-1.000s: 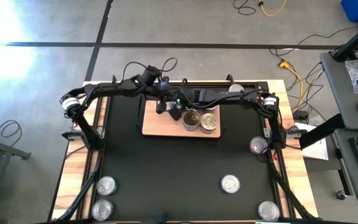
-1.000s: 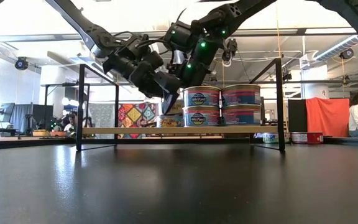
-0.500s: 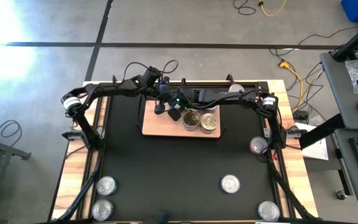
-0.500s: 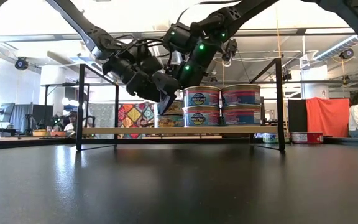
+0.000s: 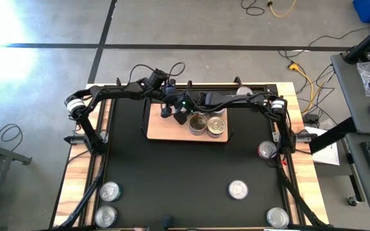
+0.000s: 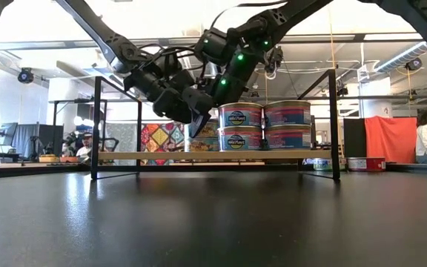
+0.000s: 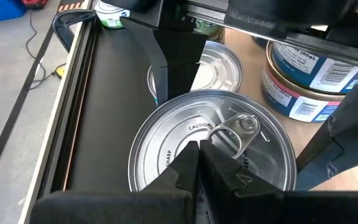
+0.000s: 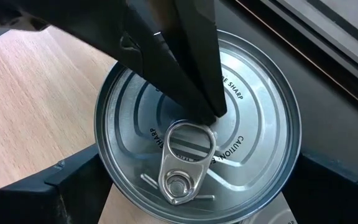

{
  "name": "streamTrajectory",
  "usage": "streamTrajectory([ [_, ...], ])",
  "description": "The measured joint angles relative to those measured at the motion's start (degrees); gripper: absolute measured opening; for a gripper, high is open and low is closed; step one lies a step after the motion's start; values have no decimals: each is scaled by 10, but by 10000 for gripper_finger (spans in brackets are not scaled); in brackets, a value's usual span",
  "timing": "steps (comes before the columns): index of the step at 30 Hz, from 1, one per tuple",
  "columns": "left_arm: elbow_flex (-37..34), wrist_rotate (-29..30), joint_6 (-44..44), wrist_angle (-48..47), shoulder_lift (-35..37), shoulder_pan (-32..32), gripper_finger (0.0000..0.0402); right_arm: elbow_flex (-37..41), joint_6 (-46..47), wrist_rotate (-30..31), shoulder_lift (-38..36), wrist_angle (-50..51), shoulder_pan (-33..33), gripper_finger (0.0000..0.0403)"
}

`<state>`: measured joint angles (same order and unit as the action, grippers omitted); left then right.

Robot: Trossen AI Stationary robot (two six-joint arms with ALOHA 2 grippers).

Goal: Stack canned seafood by type on shelf
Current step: Stack the top left light blue tuna can on the light blue tuna can

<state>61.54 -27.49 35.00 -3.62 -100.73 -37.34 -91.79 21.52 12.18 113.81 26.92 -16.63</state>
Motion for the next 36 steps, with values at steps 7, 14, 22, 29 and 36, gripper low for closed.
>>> streamTrajectory([
  [7,0,6,3,-3,0,-2,0,-1,4,-13,-3,5,0,382],
  [14,-1,6,3,-10,-1,-1,0,-2,-36,-30,-5,29,0,382],
  [22,-1,10,3,-16,-2,-1,0,-3,-42,-52,-6,41,-3,382],
  [29,-2,10,3,-17,-2,-1,0,-8,-22,-61,-9,57,-3,382],
  [36,-2,10,-1,-20,-2,-2,0,-31,-25,-66,-8,73,-3,382],
])
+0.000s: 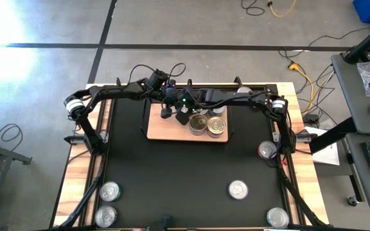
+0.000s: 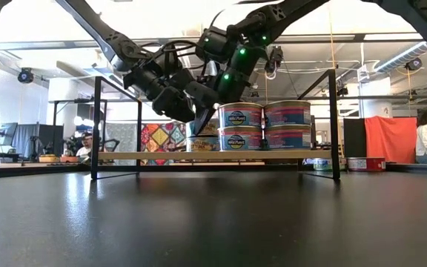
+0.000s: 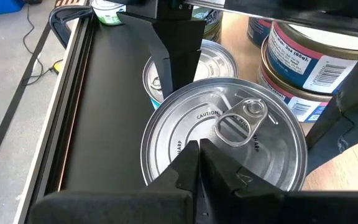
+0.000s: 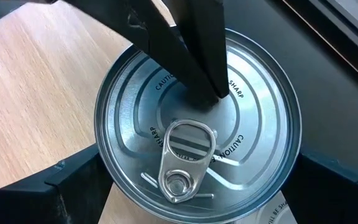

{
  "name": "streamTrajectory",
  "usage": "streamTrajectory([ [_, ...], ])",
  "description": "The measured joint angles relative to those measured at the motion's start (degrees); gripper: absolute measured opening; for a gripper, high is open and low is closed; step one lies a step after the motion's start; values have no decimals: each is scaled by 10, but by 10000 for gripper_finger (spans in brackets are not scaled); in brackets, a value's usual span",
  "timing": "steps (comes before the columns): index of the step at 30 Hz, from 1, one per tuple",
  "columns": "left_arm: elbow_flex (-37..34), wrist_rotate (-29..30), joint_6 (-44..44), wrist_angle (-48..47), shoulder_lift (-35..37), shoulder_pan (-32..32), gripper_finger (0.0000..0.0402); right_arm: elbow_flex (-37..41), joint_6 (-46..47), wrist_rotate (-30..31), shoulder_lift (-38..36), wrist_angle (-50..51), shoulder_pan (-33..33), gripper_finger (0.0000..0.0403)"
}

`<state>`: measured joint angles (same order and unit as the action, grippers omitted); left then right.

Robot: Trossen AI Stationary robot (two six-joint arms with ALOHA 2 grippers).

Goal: Stack canned seafood by type on shelf
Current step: Stack the top left light blue tuna can on the light blue tuna can

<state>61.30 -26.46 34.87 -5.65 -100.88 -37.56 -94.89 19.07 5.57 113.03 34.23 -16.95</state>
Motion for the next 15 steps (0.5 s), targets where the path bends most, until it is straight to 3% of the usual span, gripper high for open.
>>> streamTrajectory([
  [7,0,0,0,0,0,0,0,0,-8,-7,2,41,-3,382],
  [15,0,42,1,-5,1,-3,0,-2,-5,-21,-2,51,-1,381],
])
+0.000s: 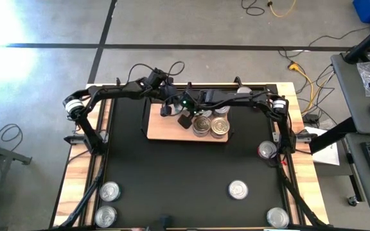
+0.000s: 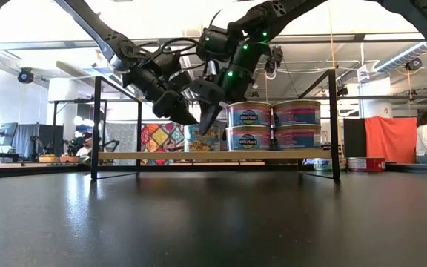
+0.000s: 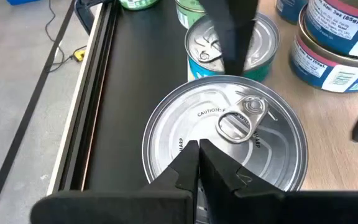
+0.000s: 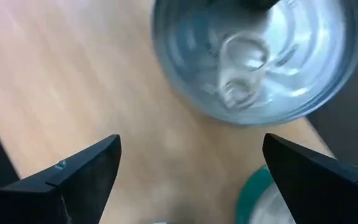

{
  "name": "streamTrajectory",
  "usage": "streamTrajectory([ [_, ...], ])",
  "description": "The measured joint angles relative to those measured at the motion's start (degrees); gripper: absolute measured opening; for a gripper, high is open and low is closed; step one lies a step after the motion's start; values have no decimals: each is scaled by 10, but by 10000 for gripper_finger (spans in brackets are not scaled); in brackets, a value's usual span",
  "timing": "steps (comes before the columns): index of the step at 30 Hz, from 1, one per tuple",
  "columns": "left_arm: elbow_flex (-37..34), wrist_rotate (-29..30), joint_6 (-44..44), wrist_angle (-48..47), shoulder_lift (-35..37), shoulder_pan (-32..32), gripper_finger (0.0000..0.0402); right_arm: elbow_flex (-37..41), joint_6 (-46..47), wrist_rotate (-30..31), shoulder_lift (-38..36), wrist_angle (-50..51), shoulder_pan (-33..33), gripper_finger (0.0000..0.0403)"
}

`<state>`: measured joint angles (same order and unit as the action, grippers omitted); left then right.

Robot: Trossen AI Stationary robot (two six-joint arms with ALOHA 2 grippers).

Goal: Stack canned seafood by type on shelf
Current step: Stack the top left light blue tuna can on the light blue tuna can

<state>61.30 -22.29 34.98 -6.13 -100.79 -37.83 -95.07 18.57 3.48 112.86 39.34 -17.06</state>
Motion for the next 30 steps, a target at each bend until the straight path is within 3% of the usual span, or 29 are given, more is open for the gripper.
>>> streamTrajectory([
  [9,0,-4,-1,-2,4,0,0,-15,8,6,0,6,-1,381],
  [17,1,-32,-28,-13,21,0,0,-99,-44,13,0,94,-2,381],
  [23,41,-54,-71,-60,37,1,0,-118,-78,129,0,107,-6,381],
  [30,112,-57,-71,-141,52,-1,0,-78,-12,135,0,98,-32,349],
])
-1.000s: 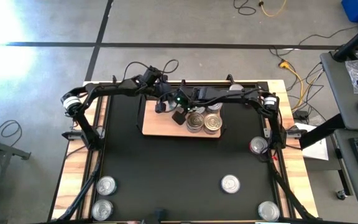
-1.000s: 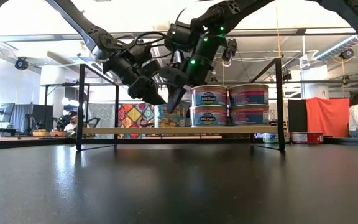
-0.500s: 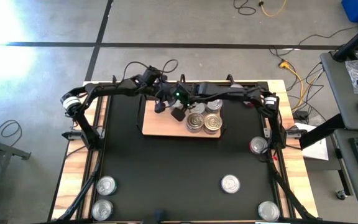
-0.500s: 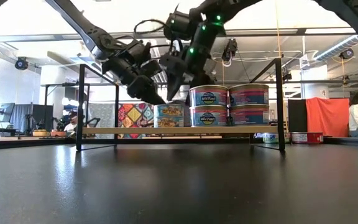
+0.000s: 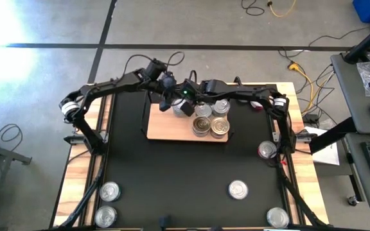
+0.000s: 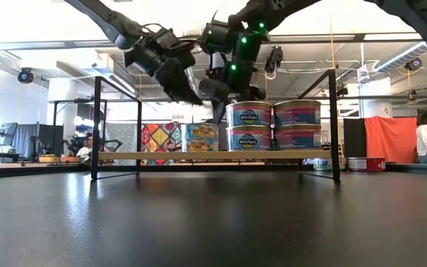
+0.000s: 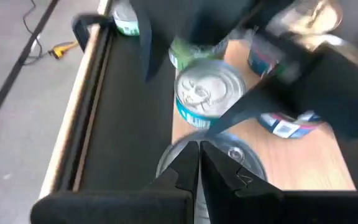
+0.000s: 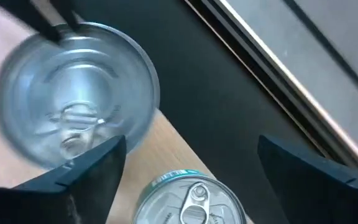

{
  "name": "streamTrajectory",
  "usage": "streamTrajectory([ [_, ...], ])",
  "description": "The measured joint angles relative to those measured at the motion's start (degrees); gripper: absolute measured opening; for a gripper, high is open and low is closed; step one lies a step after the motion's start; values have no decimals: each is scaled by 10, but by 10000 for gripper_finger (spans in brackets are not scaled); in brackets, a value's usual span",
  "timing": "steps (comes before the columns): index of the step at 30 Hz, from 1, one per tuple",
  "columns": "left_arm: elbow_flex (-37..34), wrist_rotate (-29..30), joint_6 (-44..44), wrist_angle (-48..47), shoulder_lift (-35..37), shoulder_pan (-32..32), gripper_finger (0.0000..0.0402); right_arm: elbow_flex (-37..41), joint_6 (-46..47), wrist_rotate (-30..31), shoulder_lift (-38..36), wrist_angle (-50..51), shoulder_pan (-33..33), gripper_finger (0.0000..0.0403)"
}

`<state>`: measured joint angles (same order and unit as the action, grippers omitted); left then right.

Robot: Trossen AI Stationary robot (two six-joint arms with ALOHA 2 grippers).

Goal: Stack canned seafood by type on shelf
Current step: Stack the top left light blue tuna can on the light blue tuna can

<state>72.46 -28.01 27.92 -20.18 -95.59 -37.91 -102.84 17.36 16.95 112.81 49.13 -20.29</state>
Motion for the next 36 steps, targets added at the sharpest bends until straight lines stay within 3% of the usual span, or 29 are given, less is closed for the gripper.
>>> streamTrajectory([
  [11,44,13,5,-19,3,-1,0,2,35,-109,0,-2,-4,257],
  [20,40,10,5,-19,3,-1,0,3,55,-176,-1,-17,-4,218],
  [26,39,10,1,-19,4,-2,0,3,34,-163,-6,-29,-7,210],
  [32,39,10,1,-19,4,-2,0,9,71,-20,-6,-29,-11,209],
  [36,38,11,0,-19,4,-2,0,10,112,-22,-5,-30,-15,209],
])
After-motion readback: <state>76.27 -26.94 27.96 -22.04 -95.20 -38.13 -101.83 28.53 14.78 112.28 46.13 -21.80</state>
